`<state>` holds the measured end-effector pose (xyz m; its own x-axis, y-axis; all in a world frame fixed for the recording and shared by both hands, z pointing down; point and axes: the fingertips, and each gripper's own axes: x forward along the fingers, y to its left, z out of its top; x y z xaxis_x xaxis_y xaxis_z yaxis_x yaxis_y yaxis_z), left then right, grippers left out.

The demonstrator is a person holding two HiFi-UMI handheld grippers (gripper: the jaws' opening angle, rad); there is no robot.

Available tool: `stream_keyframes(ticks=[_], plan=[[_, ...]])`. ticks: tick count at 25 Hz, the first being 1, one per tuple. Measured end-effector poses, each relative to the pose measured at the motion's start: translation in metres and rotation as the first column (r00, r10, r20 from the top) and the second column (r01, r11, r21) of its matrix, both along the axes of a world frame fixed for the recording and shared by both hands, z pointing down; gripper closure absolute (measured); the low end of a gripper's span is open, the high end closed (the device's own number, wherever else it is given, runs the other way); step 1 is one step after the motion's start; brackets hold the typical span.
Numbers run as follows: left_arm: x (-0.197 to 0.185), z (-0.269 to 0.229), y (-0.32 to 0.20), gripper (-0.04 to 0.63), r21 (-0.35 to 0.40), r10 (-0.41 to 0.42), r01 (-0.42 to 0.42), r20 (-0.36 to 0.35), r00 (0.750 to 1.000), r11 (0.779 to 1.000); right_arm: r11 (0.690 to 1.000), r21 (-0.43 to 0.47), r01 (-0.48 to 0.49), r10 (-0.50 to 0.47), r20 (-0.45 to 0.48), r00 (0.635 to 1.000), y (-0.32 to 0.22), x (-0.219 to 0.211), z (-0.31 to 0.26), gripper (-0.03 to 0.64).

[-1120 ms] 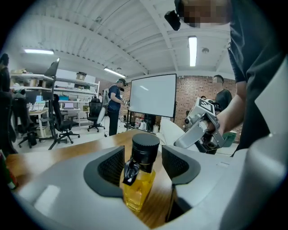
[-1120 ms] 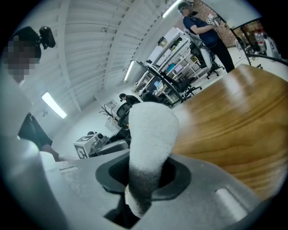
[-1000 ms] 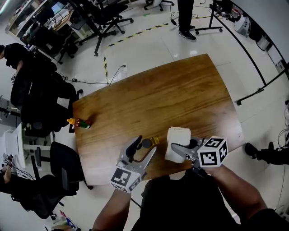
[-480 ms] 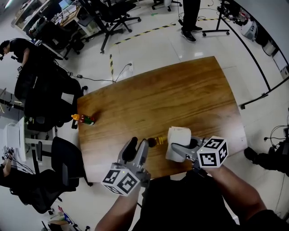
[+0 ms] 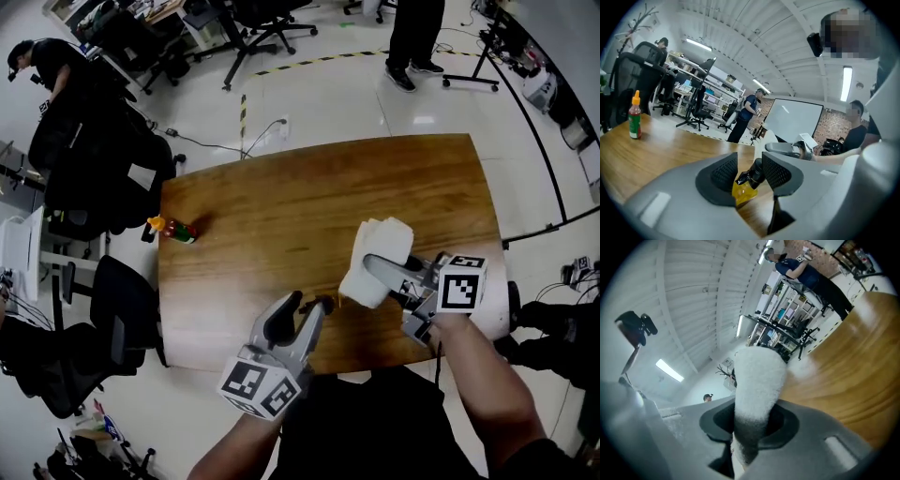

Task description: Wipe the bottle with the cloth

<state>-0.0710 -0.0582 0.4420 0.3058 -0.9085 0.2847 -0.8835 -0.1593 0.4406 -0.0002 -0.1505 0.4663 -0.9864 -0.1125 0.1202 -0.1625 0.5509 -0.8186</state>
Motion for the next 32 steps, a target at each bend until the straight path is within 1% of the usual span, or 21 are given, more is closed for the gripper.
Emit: stream_keyframes(ticks=[2,4,6,8,9,11,13,15,20,25,32], plan=[[0.004,-0.004,-0.001,0.433,0.012,0.008,-0.007,-0.003,1.000,1.000,0.998,-0.020,0.067,-0.066,0.047,0.997,-0.006,-0.022,-0.009,0.532],[0.006,-0.005,-0.002,0.457,0.019,0.008,-0.007,-0.023,1.000,1.000,0.987,-0.070,0.148,-0.141,0.092,0.986,-0.005,-0.045,-0.011,0.532],[0.007,-0.007,-0.003,0.466,0.027,0.012,-0.011,-0.038,0.999,1.000,0.965,-0.129,0.227,-0.213,0.114,0.970,0.001,-0.067,-0.005,0.532],[0.009,-0.011,-0.001,0.505,0.052,0.032,-0.030,-0.025,0.999,0.998,0.945,-0.172,0.279,-0.264,0.109,0.959,0.007,-0.082,0.006,0.532],[0.010,-0.013,0.000,0.529,0.068,0.043,-0.042,-0.009,0.999,0.997,0.938,-0.187,0.292,-0.279,0.095,0.956,0.009,-0.086,0.013,0.532],[0.009,-0.015,0.001,0.529,0.085,0.054,-0.055,0.012,0.998,0.995,0.933,-0.193,0.304,-0.301,0.041,0.953,0.010,-0.091,0.030,0.532],[0.008,-0.014,0.001,0.529,0.087,0.060,-0.060,0.011,0.998,0.994,0.928,-0.177,0.326,-0.335,-0.020,0.942,0.014,-0.093,0.047,0.532],[0.007,-0.013,0.000,0.529,0.086,0.061,-0.061,0.001,0.998,0.994,0.919,-0.151,0.365,-0.379,-0.077,0.922,0.021,-0.097,0.062,0.532],[0.003,-0.013,0.000,0.529,0.095,0.071,-0.069,-0.017,0.997,0.993,0.896,-0.130,0.425,-0.439,-0.113,0.892,0.029,-0.106,0.082,0.534],[0.006,-0.013,0.001,0.528,0.095,0.085,-0.084,-0.012,0.996,0.992,0.872,-0.092,0.480,-0.488,-0.226,0.843,0.036,-0.100,0.114,0.535],[0.005,-0.012,0.002,0.529,0.086,0.102,-0.100,-0.014,0.995,0.991,0.841,-0.022,0.541,-0.514,-0.345,0.785,0.042,-0.100,0.146,0.535]])
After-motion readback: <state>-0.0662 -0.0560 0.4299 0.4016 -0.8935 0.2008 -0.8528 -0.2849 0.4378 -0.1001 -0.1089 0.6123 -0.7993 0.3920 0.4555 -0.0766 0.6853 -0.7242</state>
